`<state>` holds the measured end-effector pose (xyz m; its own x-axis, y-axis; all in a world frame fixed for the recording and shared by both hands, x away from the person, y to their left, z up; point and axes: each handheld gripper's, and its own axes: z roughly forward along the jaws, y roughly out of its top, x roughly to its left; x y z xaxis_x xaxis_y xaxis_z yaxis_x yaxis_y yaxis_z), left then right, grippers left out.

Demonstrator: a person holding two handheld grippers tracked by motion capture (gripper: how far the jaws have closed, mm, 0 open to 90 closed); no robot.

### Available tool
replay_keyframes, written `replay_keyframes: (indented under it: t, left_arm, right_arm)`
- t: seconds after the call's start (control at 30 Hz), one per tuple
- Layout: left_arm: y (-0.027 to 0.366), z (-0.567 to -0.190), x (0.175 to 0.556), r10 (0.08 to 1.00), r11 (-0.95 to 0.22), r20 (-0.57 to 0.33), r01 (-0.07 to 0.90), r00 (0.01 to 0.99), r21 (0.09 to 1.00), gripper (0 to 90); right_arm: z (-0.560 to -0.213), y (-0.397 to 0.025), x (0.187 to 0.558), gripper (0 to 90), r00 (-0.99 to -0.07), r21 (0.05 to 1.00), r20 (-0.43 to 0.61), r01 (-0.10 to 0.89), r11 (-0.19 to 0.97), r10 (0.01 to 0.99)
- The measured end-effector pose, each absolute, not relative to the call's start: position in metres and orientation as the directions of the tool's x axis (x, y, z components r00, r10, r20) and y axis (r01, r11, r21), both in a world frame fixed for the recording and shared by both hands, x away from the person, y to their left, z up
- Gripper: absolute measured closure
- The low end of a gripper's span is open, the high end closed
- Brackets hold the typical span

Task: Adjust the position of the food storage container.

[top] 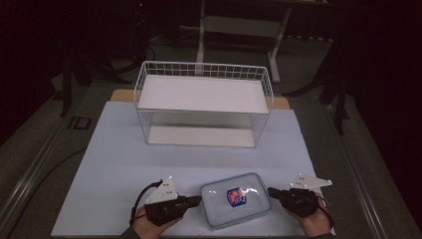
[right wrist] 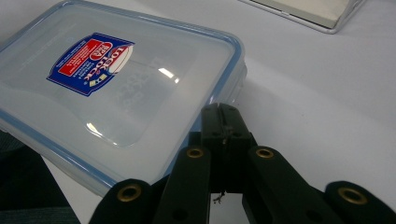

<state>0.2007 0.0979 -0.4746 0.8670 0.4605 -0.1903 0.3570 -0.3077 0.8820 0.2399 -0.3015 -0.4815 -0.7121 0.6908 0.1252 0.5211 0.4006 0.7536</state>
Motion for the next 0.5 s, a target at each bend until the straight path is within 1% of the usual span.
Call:
replay_keyframes:
  t: [0.23, 0.33, 0.5]
  left_arm:
    - [0.08, -0.483, 0.195, 0.406, -0.357, -0.199, 0.354, 0.892, 0.864, 89.3]
    - [0.069, -0.486, 0.19, 0.367, -0.383, -0.199, 0.343, 0.909, 0.858, 89.3]
    - [0.062, -0.49, 0.186, 0.334, -0.406, -0.201, 0.333, 0.921, 0.851, 89.3]
  right_arm:
    - [-0.481, -0.302, 0.24, 90.0, -0.714, 0.754, 0.124, 0.52, 0.402, 0.689]
    - [-0.481, -0.301, 0.24, 90.0, -0.714, 0.753, 0.122, 0.519, 0.404, 0.689]
    - [-0.481, -0.301, 0.24, 90.0, -0.716, 0.753, 0.121, 0.517, 0.406, 0.687]
